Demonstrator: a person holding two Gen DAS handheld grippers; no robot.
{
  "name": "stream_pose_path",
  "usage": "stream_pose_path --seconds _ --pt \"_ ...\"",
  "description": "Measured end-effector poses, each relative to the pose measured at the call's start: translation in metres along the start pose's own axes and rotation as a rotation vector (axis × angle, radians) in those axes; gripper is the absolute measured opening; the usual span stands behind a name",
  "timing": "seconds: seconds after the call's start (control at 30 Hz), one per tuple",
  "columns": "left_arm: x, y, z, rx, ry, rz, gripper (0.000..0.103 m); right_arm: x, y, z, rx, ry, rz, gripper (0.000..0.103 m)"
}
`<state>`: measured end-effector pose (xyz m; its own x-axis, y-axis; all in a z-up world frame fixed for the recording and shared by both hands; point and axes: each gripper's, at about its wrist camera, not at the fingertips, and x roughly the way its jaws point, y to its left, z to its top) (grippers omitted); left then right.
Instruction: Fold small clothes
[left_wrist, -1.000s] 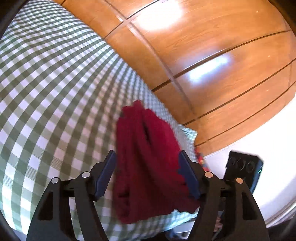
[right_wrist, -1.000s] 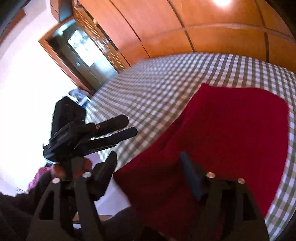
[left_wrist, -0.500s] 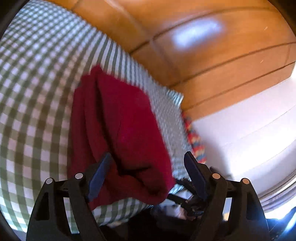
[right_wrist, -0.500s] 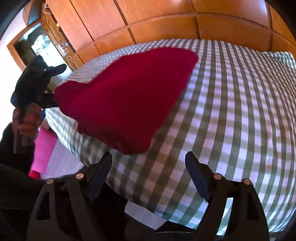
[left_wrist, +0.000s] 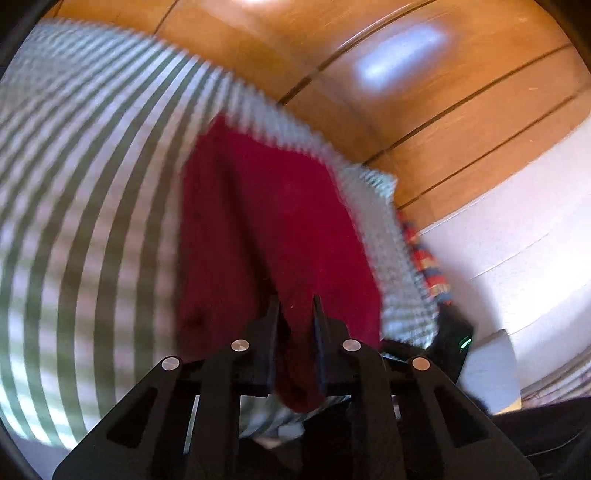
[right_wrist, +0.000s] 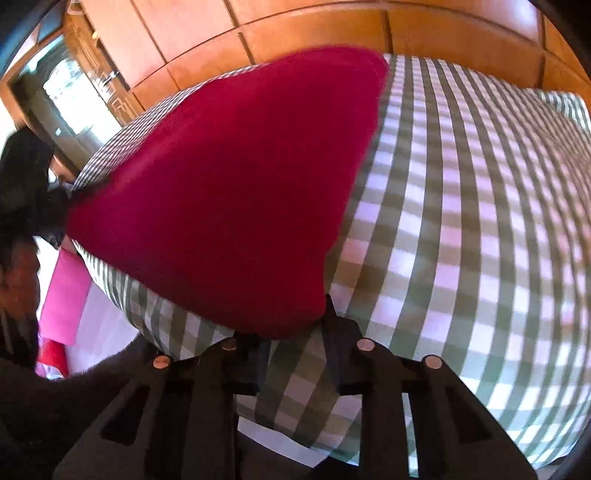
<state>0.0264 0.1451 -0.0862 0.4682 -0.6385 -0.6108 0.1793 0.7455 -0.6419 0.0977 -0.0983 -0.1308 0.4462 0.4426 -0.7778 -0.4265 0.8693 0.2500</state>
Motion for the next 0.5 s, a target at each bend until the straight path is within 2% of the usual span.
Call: stream_pose_path --seconds 0.03,0.07,0.13,0.2,0.27,0.3,0.4,0.5 --pt "0.007 0.006 -0.006 -0.005 0.017 0.030 0.015 0.001 0.003 0.001 -0.018 0.001 -0.010 0.024" --pt "0.012 0.015 -0.011 -0.031 0.017 0.025 0.015 0.001 0.005 0.001 -0.037 0.001 -0.021 0.024" --pt "0.008 0.018 -0.009 -0.065 -0.010 -0.030 0.017 0.008 0.014 0.003 -0.062 0.000 -0.030 0.028" --pt "-0.006 0.016 0.000 -0.068 -0.071 -0.093 0.029 0.013 0.019 0.003 -0.072 0.005 -0.016 0.039" --pt "-0.016 0.016 0.010 -0.080 -0.105 -0.133 0.060 0.008 0.022 -0.002 -0.114 0.012 -0.020 0.067" --pt "-0.018 0.017 0.015 -0.089 -0.119 -0.146 0.063 -0.005 0.017 -0.008 -0.135 0.008 -0.027 0.070" --pt "-0.019 0.019 0.033 -0.100 -0.137 -0.153 0.064 -0.032 0.005 -0.017 -0.169 -0.006 -0.035 0.073" --pt "-0.004 0.021 0.051 -0.100 -0.111 -0.139 0.064 -0.052 -0.010 -0.012 -0.145 -0.051 -0.062 0.075"
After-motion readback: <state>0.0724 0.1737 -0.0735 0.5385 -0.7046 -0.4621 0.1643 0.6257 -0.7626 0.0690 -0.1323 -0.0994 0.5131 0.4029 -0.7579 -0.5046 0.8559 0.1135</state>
